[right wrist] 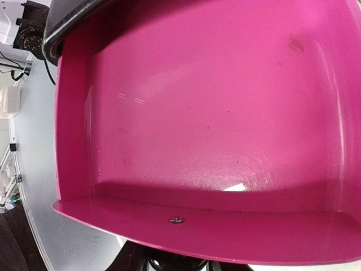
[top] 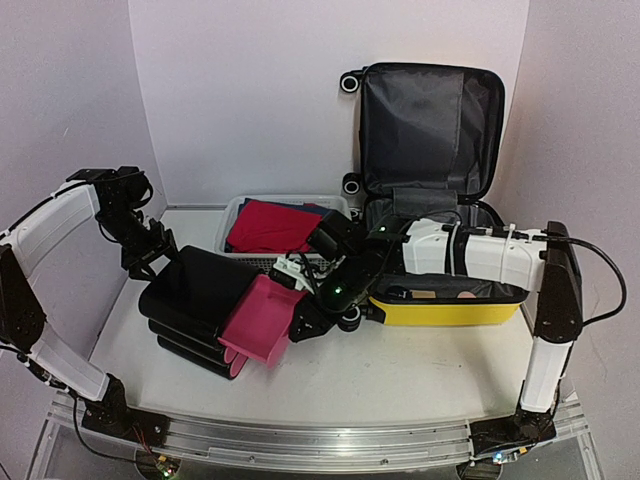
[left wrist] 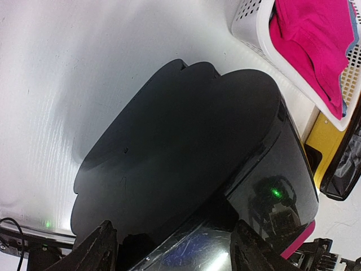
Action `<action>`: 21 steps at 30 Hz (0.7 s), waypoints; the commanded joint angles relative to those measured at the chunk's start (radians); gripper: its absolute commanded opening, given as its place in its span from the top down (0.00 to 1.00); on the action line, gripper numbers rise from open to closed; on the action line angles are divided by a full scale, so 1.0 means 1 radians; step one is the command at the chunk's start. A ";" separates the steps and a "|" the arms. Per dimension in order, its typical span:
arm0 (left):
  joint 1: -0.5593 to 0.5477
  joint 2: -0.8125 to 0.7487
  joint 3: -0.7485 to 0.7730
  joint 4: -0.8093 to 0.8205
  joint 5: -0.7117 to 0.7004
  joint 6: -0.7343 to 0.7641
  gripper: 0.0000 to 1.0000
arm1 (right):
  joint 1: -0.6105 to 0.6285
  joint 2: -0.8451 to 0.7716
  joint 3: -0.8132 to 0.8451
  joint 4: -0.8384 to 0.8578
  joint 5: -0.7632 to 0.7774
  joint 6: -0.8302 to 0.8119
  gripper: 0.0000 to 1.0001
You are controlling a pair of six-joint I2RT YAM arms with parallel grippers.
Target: Open, take out, and arrange the luggage
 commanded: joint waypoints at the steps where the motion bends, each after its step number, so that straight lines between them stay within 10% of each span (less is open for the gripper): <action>1: 0.002 0.035 -0.023 -0.037 -0.103 0.015 0.32 | 0.000 -0.075 0.011 -0.005 0.020 -0.014 0.68; 12: 0.001 0.048 -0.014 -0.035 -0.098 0.026 0.30 | -0.004 -0.238 0.021 -0.117 0.265 -0.107 0.06; 21: 0.002 0.071 0.031 -0.037 -0.113 0.048 0.23 | -0.195 -0.352 -0.056 -0.217 0.508 0.011 0.02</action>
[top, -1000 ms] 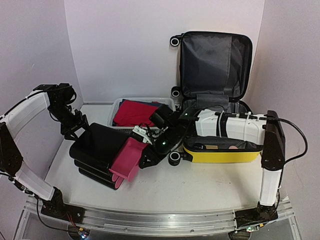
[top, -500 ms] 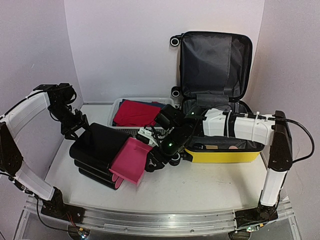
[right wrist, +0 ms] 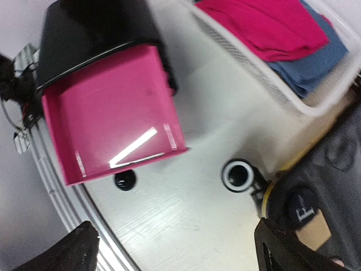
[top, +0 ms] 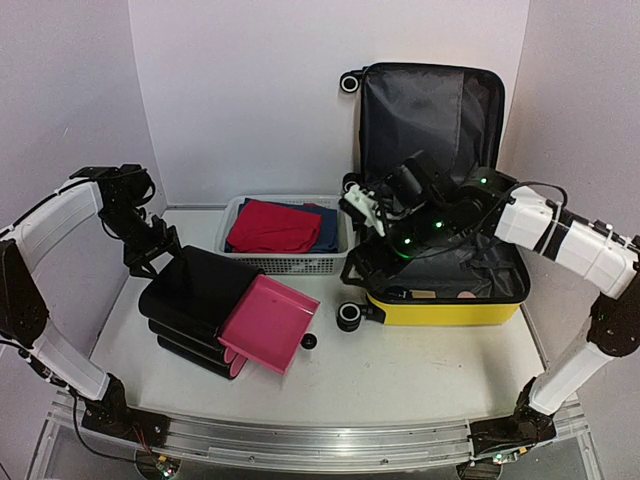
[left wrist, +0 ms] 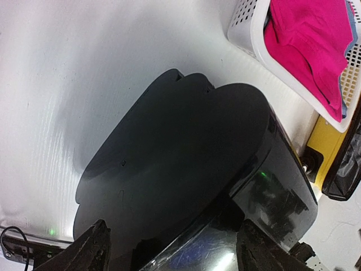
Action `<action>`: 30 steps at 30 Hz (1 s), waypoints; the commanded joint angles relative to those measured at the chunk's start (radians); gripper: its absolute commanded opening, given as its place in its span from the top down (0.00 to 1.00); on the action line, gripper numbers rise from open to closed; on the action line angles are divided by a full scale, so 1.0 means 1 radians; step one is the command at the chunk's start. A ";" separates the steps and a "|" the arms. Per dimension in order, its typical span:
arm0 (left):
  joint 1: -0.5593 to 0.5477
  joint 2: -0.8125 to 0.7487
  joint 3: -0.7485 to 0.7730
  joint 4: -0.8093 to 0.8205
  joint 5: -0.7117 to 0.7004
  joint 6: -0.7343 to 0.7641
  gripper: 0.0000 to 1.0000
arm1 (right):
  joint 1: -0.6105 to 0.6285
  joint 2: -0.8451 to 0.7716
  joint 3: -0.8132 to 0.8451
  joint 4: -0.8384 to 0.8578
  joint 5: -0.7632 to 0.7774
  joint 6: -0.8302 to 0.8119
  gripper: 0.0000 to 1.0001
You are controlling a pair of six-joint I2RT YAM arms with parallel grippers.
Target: Open, take out, and arrange the luggage
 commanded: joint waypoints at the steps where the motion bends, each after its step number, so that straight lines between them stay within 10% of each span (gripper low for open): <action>1: 0.002 0.051 0.014 -0.051 -0.106 0.022 0.23 | -0.140 -0.024 -0.034 -0.097 0.166 0.089 0.02; 9: 0.002 0.093 0.011 -0.053 -0.089 0.020 0.20 | -0.428 0.066 0.029 -0.334 0.128 0.138 0.04; 18: 0.004 0.117 0.060 -0.076 -0.106 0.057 0.17 | -0.435 0.205 0.145 -0.346 -0.138 0.074 0.04; 30: 0.056 0.087 0.131 -0.108 -0.078 0.033 0.04 | -0.507 0.238 0.129 -0.348 -0.039 0.177 0.06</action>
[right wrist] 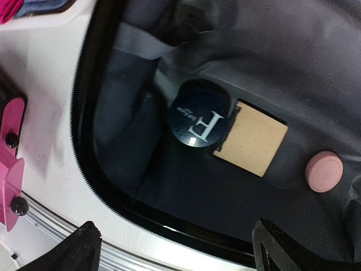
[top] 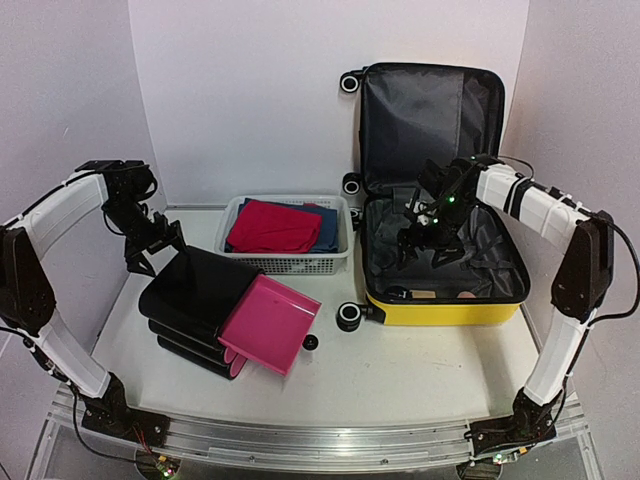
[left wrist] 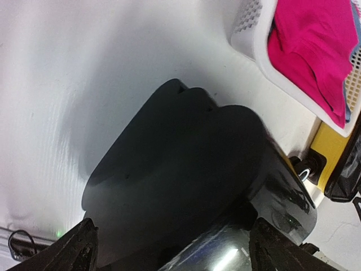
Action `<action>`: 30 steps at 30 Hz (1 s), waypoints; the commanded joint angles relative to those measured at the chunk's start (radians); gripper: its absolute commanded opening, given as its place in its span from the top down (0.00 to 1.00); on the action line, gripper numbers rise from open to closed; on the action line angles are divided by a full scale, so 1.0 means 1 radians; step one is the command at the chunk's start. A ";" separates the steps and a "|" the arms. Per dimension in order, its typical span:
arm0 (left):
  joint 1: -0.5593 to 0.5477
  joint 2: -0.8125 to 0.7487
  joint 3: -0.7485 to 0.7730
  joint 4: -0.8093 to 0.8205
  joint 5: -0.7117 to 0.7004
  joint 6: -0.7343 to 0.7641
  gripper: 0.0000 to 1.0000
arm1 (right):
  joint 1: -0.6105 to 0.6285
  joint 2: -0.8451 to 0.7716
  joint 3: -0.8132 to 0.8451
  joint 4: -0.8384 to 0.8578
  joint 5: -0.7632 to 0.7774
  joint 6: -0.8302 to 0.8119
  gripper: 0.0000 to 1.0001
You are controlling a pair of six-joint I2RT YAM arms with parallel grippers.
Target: Open, take out, and arrange the luggage
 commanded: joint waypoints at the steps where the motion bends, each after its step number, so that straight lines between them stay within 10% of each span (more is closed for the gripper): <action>1: 0.050 0.006 0.063 -0.081 -0.072 -0.014 0.01 | -0.044 -0.007 -0.010 -0.004 0.030 0.031 0.05; 30: 0.107 -0.022 0.138 -0.081 -0.030 -0.128 0.01 | 0.005 0.476 0.255 -0.039 0.063 0.007 0.17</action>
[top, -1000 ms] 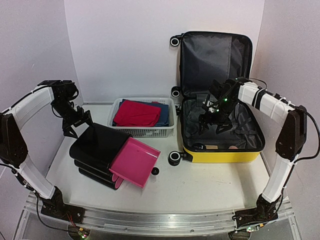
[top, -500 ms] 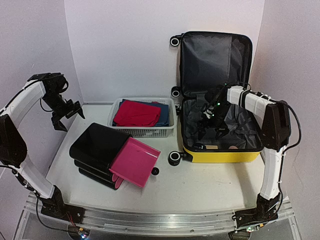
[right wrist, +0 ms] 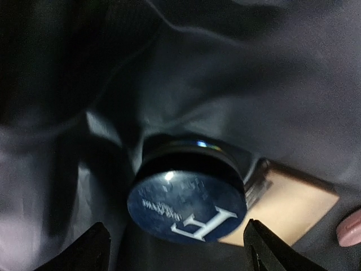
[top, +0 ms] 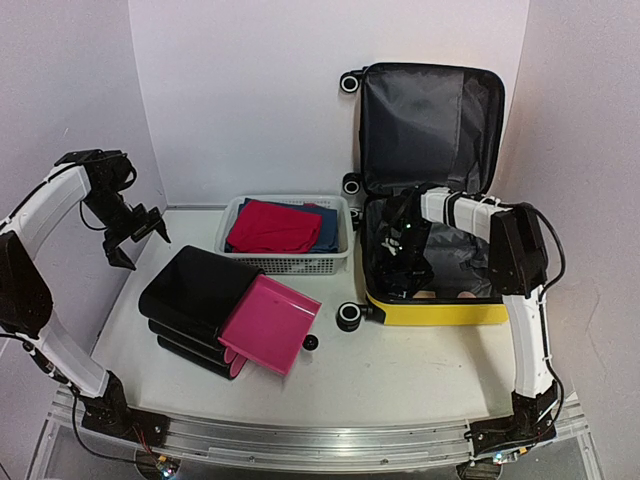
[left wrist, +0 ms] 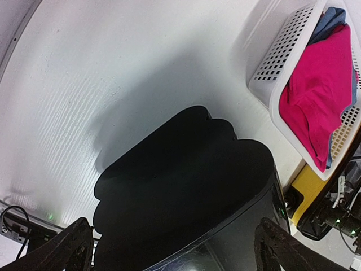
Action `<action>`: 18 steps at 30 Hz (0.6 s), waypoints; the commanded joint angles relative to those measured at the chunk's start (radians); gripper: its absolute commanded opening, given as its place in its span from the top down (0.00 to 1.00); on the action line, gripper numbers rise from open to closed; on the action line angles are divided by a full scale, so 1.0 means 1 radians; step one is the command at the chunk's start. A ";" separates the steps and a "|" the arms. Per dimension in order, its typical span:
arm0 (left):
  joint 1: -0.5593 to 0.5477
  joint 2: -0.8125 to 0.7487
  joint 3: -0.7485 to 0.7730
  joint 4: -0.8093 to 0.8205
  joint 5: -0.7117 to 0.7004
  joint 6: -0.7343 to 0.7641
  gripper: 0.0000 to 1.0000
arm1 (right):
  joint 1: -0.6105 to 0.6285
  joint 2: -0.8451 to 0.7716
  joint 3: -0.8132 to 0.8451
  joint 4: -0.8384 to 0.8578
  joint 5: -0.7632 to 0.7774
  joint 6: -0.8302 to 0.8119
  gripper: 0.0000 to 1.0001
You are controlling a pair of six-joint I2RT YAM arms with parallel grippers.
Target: Open, take out, and arrange the luggage
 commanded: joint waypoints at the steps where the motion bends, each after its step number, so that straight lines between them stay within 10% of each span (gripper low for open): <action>1: -0.001 0.011 0.066 0.001 0.015 0.021 0.01 | 0.006 0.051 0.065 0.011 0.079 -0.015 0.17; 18: -0.001 -0.077 0.100 0.078 -0.033 0.107 0.01 | 0.021 -0.151 -0.034 0.088 0.180 -0.002 0.65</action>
